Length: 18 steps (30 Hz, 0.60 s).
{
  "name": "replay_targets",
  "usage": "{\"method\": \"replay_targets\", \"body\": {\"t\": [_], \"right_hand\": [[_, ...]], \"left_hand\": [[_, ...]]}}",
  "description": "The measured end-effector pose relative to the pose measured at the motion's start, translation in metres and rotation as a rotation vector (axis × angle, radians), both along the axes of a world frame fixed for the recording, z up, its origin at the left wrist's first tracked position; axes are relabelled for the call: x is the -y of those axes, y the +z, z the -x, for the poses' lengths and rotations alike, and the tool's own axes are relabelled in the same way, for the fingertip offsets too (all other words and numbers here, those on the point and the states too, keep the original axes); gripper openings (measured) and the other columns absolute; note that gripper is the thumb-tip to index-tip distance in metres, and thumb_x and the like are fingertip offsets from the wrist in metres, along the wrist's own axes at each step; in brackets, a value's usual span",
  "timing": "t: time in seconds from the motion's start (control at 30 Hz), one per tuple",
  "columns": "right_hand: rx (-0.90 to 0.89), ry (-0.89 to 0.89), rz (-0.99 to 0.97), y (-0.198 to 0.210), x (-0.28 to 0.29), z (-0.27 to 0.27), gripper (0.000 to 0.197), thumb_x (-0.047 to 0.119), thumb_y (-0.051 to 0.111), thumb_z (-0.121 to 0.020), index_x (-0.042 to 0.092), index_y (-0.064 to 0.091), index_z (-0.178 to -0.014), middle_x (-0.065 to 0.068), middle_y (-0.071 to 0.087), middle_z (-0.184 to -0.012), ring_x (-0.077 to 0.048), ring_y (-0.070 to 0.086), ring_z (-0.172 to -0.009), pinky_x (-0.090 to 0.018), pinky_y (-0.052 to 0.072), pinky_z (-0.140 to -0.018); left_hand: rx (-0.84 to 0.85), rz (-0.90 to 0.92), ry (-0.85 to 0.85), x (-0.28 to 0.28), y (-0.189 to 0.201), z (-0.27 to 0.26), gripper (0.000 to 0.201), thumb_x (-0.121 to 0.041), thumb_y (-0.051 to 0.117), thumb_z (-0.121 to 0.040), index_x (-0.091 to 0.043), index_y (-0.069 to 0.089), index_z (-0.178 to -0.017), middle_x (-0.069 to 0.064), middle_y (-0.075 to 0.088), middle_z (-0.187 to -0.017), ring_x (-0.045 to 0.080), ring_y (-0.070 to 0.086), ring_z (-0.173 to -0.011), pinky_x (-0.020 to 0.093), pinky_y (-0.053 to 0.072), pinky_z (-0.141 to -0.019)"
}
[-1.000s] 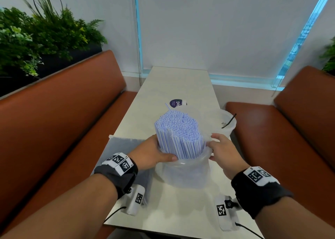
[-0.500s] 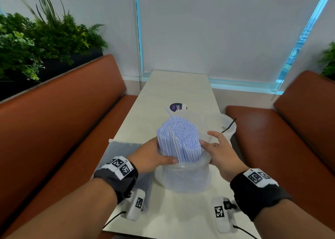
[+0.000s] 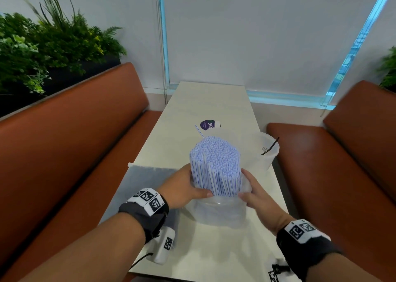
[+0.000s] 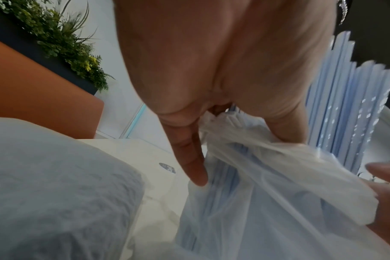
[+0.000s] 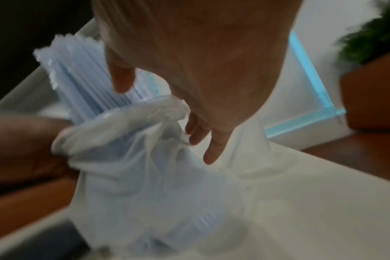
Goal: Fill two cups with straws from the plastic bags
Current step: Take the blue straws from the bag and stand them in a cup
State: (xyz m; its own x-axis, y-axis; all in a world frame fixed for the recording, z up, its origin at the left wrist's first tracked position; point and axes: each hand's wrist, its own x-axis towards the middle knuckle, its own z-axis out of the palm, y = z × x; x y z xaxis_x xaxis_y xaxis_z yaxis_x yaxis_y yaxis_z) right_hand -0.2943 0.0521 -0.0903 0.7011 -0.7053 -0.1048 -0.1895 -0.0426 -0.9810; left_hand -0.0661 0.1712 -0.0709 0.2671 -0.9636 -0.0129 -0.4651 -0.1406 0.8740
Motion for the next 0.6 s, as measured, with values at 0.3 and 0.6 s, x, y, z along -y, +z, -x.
{"method": "replay_targets", "body": {"t": [0.3,0.6], "right_hand": [[0.057,-0.145,0.19,-0.013,-0.007,-0.003,0.033,0.03,0.069,-0.088,0.042,0.061,-0.118,-0.001,0.066,-0.124,-0.022,0.069,-0.102,-0.047,0.056,-0.092],[-0.535,-0.247,0.507,0.02,0.007,-0.013,0.025,0.041,0.059,-0.09,0.037,0.06,-0.115,0.008,0.064,-0.102,-0.016,0.061,-0.093,-0.03,0.042,-0.077]], "left_hand": [[-0.04,0.033,-0.01,-0.002,-0.002,0.003,0.06,-0.02,0.089,-0.076,-0.031,0.056,-0.125,-0.016,0.068,-0.123,-0.006,0.06,-0.114,0.014,0.046,-0.096],[-0.027,0.048,-0.004,0.002,0.0,0.001,0.054,-0.022,0.09,-0.074,-0.04,0.058,-0.113,-0.02,0.069,-0.117,-0.011,0.061,-0.108,0.007,0.045,-0.088]]}}
